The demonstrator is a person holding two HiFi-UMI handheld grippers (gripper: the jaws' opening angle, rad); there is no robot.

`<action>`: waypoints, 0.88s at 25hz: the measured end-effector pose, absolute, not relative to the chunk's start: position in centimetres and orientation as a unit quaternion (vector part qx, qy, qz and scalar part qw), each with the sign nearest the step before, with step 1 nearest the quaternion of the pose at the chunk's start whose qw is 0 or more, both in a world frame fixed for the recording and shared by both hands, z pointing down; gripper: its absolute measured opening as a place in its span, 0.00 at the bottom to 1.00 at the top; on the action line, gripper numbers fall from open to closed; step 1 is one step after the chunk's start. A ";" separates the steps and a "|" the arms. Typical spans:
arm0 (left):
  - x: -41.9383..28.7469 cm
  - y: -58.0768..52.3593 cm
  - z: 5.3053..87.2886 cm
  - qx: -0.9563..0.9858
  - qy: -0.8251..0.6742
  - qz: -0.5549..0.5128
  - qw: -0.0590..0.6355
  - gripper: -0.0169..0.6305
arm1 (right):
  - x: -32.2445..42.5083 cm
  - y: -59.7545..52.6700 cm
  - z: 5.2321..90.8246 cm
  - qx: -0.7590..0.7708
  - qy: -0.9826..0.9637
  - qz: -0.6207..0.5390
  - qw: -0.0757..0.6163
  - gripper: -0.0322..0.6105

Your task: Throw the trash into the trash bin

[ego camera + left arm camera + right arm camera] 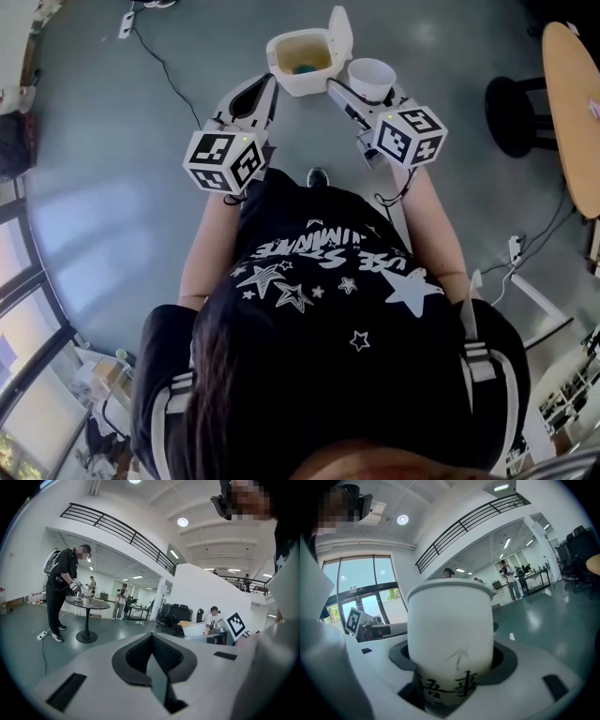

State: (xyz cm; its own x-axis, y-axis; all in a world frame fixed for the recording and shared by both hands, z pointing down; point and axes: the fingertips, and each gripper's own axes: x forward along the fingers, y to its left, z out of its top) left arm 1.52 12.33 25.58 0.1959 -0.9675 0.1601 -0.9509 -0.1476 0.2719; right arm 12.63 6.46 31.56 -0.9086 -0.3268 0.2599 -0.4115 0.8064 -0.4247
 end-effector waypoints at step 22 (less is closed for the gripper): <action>-5.6 2.5 27.7 0.777 -0.601 -0.027 0.185 0.04 | 5.3 -0.6 33.9 0.227 -0.930 0.268 0.110 0.55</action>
State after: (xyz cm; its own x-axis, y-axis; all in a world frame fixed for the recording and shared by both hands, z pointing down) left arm -5.62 2.48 27.67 0.2764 -0.9442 0.1793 -0.9239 -0.2097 0.3199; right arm 5.35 -0.65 33.88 -0.8727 -0.3627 0.3267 -0.4809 0.7536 -0.4481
